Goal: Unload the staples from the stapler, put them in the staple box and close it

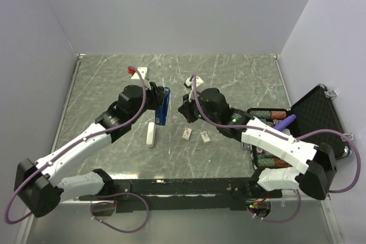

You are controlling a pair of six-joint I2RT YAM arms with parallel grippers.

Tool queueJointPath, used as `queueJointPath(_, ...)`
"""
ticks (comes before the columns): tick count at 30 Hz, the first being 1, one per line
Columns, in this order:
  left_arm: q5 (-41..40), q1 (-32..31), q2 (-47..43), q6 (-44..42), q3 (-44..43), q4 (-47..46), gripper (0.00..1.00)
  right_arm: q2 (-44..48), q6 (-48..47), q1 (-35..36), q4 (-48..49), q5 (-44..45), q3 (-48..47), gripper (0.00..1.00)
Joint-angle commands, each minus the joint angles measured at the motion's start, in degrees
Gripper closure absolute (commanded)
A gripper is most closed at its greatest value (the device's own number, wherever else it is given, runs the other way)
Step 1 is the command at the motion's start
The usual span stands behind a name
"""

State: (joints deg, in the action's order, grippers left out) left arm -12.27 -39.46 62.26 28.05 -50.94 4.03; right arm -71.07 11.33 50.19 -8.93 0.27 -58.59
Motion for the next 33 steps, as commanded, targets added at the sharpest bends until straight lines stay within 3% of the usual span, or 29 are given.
queueJointPath(1, -8.37, 0.35, 4.35, -3.44, -4.69, -3.07, 0.99, 3.65, -0.52, -0.62, -1.26, 2.62, 2.51, 1.0)
queueJointPath(8, -11.37, 4.38, 13.58, -6.6, -11.55, 0.1, 0.99, 6.03, 0.71, -0.71, -0.74, 1.58, 6.11, 1.0)
queueJointPath(20, -0.31, 18.71, 23.42, -7.49, -18.32, 3.61, 0.99, 7.26, 1.59, -0.8, 0.32, 0.6, 8.14, 1.0)
queueJointPath(33, 2.69, 23.64, 35.38, -10.04, -22.45, 4.76, 0.99, 9.63, 2.46, -0.89, 0.05, 1.66, 9.19, 0.94)
